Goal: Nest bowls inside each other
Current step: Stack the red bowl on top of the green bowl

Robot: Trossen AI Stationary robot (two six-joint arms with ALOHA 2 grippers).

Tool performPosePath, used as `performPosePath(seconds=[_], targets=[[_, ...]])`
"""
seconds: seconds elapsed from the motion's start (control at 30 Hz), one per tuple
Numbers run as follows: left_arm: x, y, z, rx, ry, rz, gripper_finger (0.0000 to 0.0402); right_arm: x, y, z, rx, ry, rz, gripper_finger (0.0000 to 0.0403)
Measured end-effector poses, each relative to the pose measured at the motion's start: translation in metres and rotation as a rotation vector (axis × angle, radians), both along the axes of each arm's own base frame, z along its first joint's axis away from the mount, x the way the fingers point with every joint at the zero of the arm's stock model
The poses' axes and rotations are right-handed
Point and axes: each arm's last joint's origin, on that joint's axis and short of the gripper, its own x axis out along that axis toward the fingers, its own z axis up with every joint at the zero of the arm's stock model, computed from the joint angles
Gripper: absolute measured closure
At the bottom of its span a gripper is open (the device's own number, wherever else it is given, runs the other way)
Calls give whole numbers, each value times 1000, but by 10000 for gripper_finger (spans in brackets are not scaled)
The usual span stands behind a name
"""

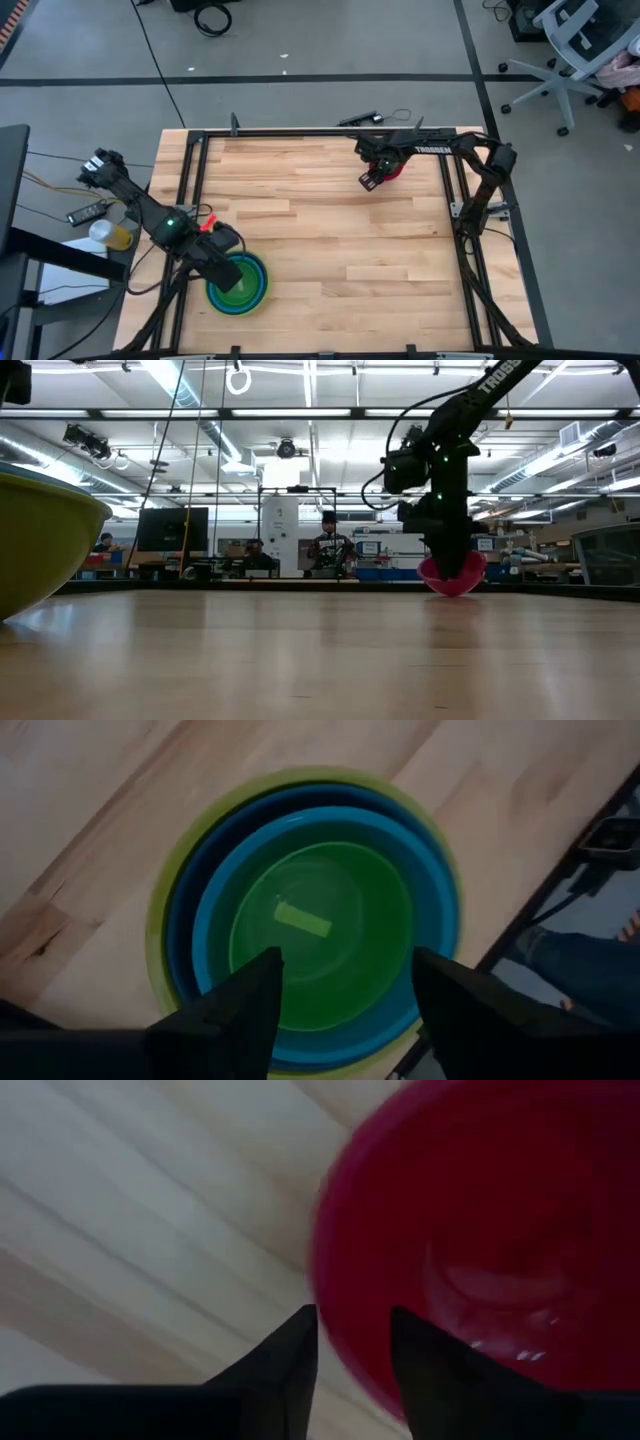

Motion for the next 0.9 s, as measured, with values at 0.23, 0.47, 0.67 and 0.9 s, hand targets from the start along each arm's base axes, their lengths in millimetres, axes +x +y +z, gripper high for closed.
performPosePath(seconds=[0.23,0.47,0.67,0.9], targets=[[-2,2,6,4,-29,11,193,10,9,23,-106,-33,38,263],[-1,2,5,23,-42,21,194,8,3,22,-142,-30,44,222],[0,2,6,16,-49,26,194,4,2,7,-86,-68,45,211],[-4,5,4,54,-18,28,194,-3,-2,-8,-67,-19,16,292]])
